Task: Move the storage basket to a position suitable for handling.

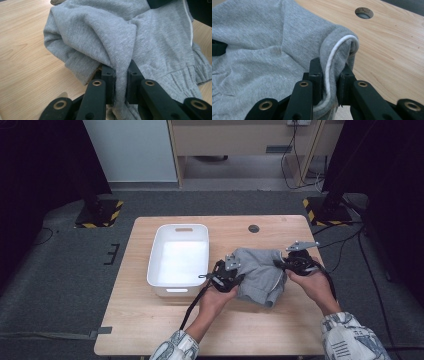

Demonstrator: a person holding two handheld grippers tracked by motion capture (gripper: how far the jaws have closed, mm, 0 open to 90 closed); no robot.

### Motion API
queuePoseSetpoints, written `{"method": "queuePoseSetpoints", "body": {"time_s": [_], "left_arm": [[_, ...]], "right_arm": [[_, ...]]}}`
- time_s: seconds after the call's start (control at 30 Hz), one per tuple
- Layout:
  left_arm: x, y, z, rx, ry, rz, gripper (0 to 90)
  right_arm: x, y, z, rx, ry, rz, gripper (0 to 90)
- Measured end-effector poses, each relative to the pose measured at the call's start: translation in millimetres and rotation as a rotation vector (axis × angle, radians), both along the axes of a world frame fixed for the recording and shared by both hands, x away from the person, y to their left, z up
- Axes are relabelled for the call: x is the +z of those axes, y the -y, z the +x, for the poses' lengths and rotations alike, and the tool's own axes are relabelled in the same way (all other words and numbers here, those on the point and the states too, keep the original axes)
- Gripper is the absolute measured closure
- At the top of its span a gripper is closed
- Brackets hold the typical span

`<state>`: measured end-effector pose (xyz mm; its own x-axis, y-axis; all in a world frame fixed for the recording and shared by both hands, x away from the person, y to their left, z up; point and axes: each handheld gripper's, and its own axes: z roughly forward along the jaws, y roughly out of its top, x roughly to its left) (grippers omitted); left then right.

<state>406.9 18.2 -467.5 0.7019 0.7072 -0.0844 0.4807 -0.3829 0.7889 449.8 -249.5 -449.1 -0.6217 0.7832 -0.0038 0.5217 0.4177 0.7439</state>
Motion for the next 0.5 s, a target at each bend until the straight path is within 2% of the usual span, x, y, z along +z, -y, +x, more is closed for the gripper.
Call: {"method": "queuePoseSetpoints", "body": {"time_s": [0.3,0.5], "left_arm": [[7.5,0.5,-1.9,-0.009,0.023,0.011,80.6],[14.2,-0.5,-1.9,-0.007,0.03,0.003,80.7]], "right_arm": [[5.9,-0.1,-1.0,0.001,0.006,0.003,77.7],[13.8,-1.3,-0.4,-0.003,0.011,0.007,77.8]]}}
